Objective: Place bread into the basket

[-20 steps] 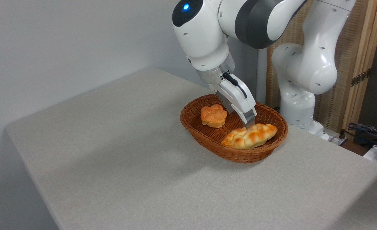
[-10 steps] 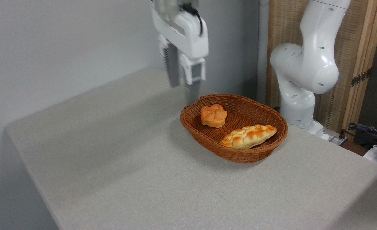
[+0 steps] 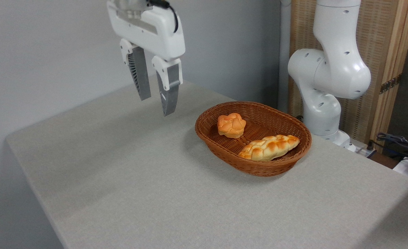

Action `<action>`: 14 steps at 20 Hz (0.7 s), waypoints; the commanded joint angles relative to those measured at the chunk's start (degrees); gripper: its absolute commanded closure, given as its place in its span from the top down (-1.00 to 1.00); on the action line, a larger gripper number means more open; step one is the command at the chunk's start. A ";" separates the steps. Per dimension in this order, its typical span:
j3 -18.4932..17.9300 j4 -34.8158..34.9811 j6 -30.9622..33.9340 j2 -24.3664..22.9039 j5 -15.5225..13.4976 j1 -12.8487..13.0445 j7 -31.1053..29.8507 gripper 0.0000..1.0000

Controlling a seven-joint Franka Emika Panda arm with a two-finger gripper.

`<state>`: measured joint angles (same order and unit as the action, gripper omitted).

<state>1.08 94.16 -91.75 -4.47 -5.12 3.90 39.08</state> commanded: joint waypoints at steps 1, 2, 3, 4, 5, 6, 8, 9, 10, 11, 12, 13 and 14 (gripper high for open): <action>0.76 -2.67 2.10 1.74 2.21 -0.65 -0.49 1.00; 0.94 -2.67 2.19 2.18 3.53 -0.65 -0.49 1.00; 0.94 -2.67 2.19 2.27 4.67 -0.65 -0.32 1.00; 1.03 -2.67 2.19 2.19 4.94 -0.65 0.12 1.00; 1.03 -2.58 2.19 2.19 4.94 -0.65 0.73 1.00; 1.03 -2.49 2.27 2.10 4.94 -0.65 1.52 1.00; 0.94 -2.40 3.67 2.01 5.03 -0.65 2.58 1.00; 0.94 -2.40 3.85 1.92 5.03 -0.65 2.67 1.00; 0.94 -2.31 3.86 1.92 4.95 -0.65 2.67 1.00; 0.94 -2.23 3.86 1.83 5.03 -0.65 2.67 1.00; 0.94 -2.31 3.94 1.75 5.03 -0.65 2.67 1.00; 0.68 -2.23 4.20 1.66 5.03 -0.65 2.67 1.00; 0.59 -2.31 4.12 1.66 4.95 -0.65 2.67 1.00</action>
<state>1.54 93.15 -89.38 -3.01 -0.95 3.83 40.57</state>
